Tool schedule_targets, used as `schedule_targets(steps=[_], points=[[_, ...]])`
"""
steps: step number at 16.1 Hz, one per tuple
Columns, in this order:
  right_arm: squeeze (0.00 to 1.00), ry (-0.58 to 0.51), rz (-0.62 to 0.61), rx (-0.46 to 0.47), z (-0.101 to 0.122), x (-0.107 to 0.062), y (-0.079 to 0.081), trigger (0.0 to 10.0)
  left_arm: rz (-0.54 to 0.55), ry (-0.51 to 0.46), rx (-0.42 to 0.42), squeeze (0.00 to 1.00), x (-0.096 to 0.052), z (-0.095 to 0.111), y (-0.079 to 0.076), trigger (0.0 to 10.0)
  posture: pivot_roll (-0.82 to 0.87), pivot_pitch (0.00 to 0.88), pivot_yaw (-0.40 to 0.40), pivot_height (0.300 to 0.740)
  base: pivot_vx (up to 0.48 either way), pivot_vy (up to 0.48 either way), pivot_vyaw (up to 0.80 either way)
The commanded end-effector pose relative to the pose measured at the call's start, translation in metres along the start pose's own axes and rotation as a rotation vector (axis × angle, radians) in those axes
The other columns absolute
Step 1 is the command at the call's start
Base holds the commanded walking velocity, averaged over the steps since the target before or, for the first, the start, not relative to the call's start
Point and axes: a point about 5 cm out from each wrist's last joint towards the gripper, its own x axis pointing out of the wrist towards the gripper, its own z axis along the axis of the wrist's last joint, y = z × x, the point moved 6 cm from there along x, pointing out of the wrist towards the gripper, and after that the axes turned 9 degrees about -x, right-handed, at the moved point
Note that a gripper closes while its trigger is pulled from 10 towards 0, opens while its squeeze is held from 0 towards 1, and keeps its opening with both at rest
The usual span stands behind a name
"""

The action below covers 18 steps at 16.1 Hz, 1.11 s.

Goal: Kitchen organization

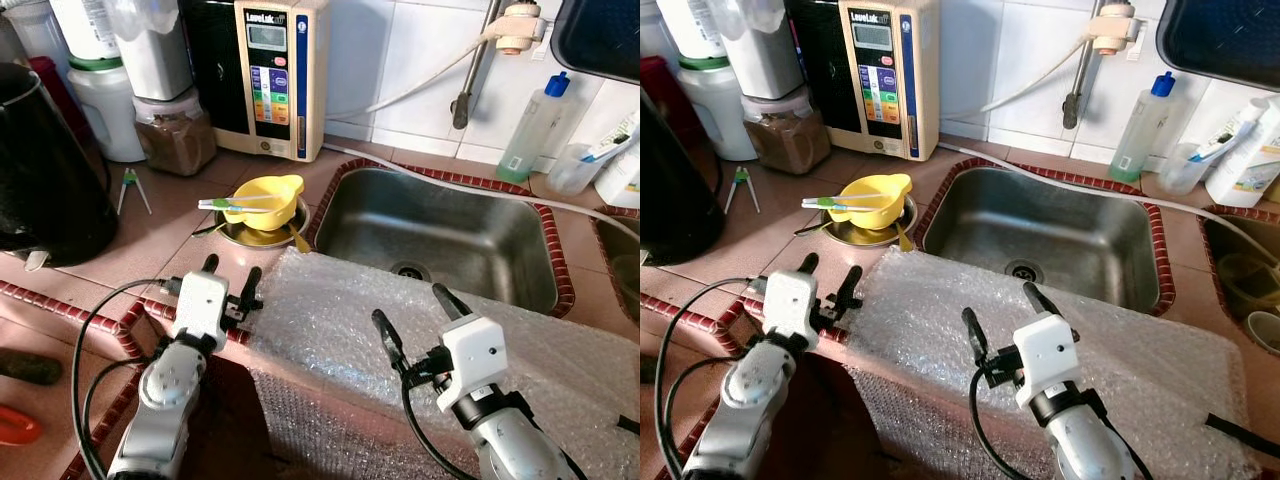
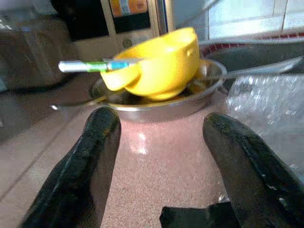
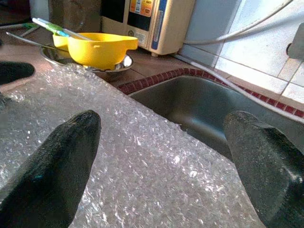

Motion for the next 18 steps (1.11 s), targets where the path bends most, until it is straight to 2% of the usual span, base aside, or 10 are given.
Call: schedule_targets(steps=[1, 3, 5, 6, 7, 9, 10, 11, 15, 18], points=[[0.00, 0.004, -0.036, -0.010, -0.001, -0.002, -0.008, 10.0, -0.014, -0.021, 0.024, 1.00, -0.002, 0.004, -0.005, 10.0, 0.04, 0.000, 0.000, 0.740, 0.000, 0.000, 0.00], [0.00, 0.007, -0.071, -0.014, -0.002, -0.002, -0.014, 10.0, -0.026, -0.030, 0.008, 1.00, -0.009, 0.006, -0.013, 10.0, 0.05, 0.000, -0.005, 0.740, 0.000, 0.000, 0.00], [0.00, 0.005, -0.076, -0.019, -0.003, -0.001, -0.015, 10.0, -0.053, -0.055, 0.008, 1.00, -0.006, 0.014, -0.019, 10.0, 0.05, 0.000, -0.006, 0.740, 0.000, 0.000, 0.00], [0.00, -0.002, -0.086, -0.017, -0.001, 0.001, -0.017, 10.0, -0.077, -0.048, -0.027, 1.00, -0.003, 0.017, -0.024, 10.0, 0.05, 0.000, 0.000, 0.740, 0.000, 0.000, 0.00], [0.00, 0.001, -0.095, -0.015, -0.001, 0.002, -0.019, 10.0, -0.093, -0.050, -0.029, 1.00, -0.002, 0.019, -0.026, 10.0, 0.05, 0.000, 0.000, 0.740, 0.000, 0.000, 0.00], [0.00, 0.011, -0.110, -0.015, -0.003, 0.001, -0.022, 10.0, -0.083, -0.044, -0.036, 1.00, 0.005, 0.022, -0.025, 10.0, 0.04, 0.000, 0.006, 0.740, 0.000, 0.000, -0.80], [0.00, 0.012, -0.111, -0.016, -0.004, 0.000, -0.021, 10.0, -0.103, -0.038, -0.033, 0.85, 0.009, 0.024, -0.026, 10.0, 0.04, 0.000, 0.006, 0.740, 0.000, 0.000, -0.80], [0.00, 0.014, -0.108, -0.013, -0.004, 0.000, -0.021, 10.0, -0.126, -0.031, -0.026, 0.00, 0.012, 0.024, -0.028, 10.0, 0.04, 0.000, 0.002, 0.740, 0.000, 0.000, -0.80], [0.00, 0.006, -0.096, -0.018, -0.003, 0.001, -0.019, 10.0, -0.192, -0.022, -0.011, 0.00, 0.023, 0.028, -0.037, 10.0, 0.04, 0.000, -0.002, 0.740, 0.000, 0.000, -0.74], [0.00, 0.001, -0.111, -0.028, -0.002, 0.001, -0.022, 10.0, -0.126, -0.042, 0.004, 0.00, 0.027, 0.031, -0.031, 10.0, 0.03, 0.000, 0.009, 0.740, 0.000, 0.000, 0.00]])
